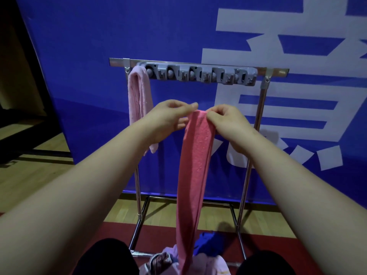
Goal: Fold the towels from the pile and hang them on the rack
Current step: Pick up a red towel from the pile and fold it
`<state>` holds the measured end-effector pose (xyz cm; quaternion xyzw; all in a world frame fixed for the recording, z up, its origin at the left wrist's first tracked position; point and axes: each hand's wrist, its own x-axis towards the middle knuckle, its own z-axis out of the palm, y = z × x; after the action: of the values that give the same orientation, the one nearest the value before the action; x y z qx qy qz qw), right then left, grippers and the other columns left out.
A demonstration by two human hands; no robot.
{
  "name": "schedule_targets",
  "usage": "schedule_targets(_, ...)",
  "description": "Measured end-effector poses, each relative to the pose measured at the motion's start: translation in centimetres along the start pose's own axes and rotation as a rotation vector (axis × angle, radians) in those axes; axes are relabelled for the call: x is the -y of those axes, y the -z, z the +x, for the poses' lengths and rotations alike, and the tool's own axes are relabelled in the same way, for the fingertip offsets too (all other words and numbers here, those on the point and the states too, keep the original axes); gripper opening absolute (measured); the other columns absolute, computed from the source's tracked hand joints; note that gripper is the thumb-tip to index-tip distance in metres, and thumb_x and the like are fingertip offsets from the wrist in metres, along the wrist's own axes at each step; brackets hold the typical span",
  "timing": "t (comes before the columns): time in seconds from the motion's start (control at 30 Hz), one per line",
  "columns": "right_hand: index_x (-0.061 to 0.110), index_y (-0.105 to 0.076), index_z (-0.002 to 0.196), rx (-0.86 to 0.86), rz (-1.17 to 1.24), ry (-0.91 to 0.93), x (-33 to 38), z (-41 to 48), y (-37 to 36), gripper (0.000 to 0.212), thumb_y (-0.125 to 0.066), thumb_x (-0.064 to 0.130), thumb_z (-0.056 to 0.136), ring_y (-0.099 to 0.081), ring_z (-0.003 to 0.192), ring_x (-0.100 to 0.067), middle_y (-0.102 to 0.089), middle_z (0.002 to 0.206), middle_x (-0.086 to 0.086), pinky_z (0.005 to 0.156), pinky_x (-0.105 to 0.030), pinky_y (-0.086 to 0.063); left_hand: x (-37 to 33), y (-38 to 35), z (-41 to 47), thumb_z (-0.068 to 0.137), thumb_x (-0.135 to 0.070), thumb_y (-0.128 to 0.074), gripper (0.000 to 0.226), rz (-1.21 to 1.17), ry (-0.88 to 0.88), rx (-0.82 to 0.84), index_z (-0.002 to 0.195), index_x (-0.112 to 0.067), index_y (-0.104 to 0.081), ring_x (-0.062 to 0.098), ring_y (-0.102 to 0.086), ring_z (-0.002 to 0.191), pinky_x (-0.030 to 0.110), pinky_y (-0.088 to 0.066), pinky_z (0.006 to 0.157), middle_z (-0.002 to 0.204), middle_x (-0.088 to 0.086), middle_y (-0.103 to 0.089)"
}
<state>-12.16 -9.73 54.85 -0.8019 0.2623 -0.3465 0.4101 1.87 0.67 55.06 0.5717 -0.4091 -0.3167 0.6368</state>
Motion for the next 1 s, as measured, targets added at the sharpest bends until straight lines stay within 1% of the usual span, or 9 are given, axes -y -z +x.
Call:
schedule_targets(0.13,0.015,-0.07,0.083,-0.036,0.068,-0.019,0.1,0.3,-0.1,0.019,-0.055,0.026,0.087,-0.068,0.085,-0.03,-0.072,0.091,-0.014,0.082,-0.056,-0.055,4.3,-0.1,-1.5,0.075,-0.019,-0.084,0.054,0.249,0.033,-0.022,0.121,-0.012,-0.057,0.018,-0.071,0.089,0.018,-0.054,0.063,0.103,0.011,-0.074)
schedule_targets(0.2,0.013,-0.07,0.085,-0.045,0.1,-0.031,0.3,0.5,-0.2,0.02,-0.056,0.027,0.087,-0.068,0.088,-0.03,-0.072,0.091,-0.013,0.082,-0.055,-0.055,7.1,-0.1,-2.2,0.075,-0.012,-0.082,0.053,0.222,0.098,0.045,0.122,-0.008,-0.058,0.026,-0.071,0.098,0.027,-0.06,0.075,0.107,0.014,-0.073)
schedule_targets(0.27,0.013,-0.07,0.087,-0.068,0.128,-0.038,0.7,0.6,-0.1,0.021,-0.057,0.029,0.083,-0.069,0.09,-0.032,-0.072,0.091,-0.013,0.083,-0.055,-0.055,9.6,-0.1,-3.0,0.077,-0.01,-0.081,0.049,0.227,0.141,0.099,0.121,-0.007,-0.061,0.025,-0.07,0.103,0.034,-0.058,0.087,0.109,0.01,-0.073)
schedule_targets(0.4,0.014,-0.07,0.086,-0.09,0.176,0.002,1.6,0.8,0.1,0.018,-0.057,0.027,0.085,-0.064,0.078,-0.022,-0.068,0.082,-0.006,0.084,-0.056,-0.055,14.2,-0.4,-4.5,0.079,-0.013,-0.078,0.038,0.162,0.224,0.145,0.116,-0.01,-0.066,0.018,-0.071,0.099,0.039,-0.056,0.092,0.107,0.004,-0.074)
schedule_targets(0.6,0.015,-0.067,0.084,-0.181,0.14,0.044,2.0,1.3,1.2,0.016,-0.055,0.025,0.089,-0.061,0.072,-0.019,-0.063,0.079,-0.004,0.08,-0.054,-0.056,20.1,-0.8,-6.2,0.075,-0.016,-0.082,0.038,0.115,0.346,0.19,0.111,-0.007,-0.071,0.025,-0.07,0.104,0.045,-0.051,0.1,0.108,0.008,-0.074)
schedule_targets(0.7,0.013,-0.062,0.076,-0.249,0.081,0.021,0.6,1.7,1.8,0.018,-0.052,0.022,0.089,-0.054,0.068,-0.02,-0.055,0.074,-0.007,0.07,-0.046,-0.056,19.8,-0.4,-5.7,0.079,-0.014,-0.08,0.028,0.143,0.327,0.165,0.104,-0.004,-0.073,0.026,-0.071,0.096,0.042,-0.054,0.094,0.103,0.011,-0.075)
schedule_targets(0.83,0.018,-0.049,0.062,-0.309,-0.022,-0.104,-2.7,1.8,2.0,0.026,-0.049,0.016,0.088,-0.043,0.062,-0.019,-0.039,0.061,-0.004,0.059,-0.035,-0.045,16.5,0.4,-4.4,0.084,-0.02,-0.075,0.021,0.236,0.23,0.16,0.101,-0.007,-0.074,0.019,-0.069,0.081,0.031,-0.057,0.076,0.096,0.011,-0.075)
schedule_targets(0.9,0.02,-0.043,0.057,-0.335,-0.051,-0.176,-4.9,1.5,1.8,0.03,-0.049,0.011,0.085,-0.039,0.059,-0.018,-0.033,0.056,-0.001,0.058,-0.034,-0.042,14.7,0.9,-3.7,0.084,-0.024,-0.075,0.027,0.25,0.185,0.144,0.105,-0.007,-0.072,0.02,-0.071,0.084,0.031,-0.059,0.078,0.098,0.011,-0.075)
schedule_targets(1.0,0.013,-0.051,0.066,-0.289,-0.076,-0.293,-8.2,0.9,1.1,0.017,-0.05,0.005,0.081,-0.041,0.062,-0.021,-0.037,0.062,-0.01,0.059,-0.035,-0.041,12.6,1.7,-2.7,0.082,-0.035,-0.076,0.03,0.317,0.143,0.115,0.102,-0.014,-0.073,0.024,-0.072,0.091,0.036,-0.059,0.084,0.095,0.007,-0.076)
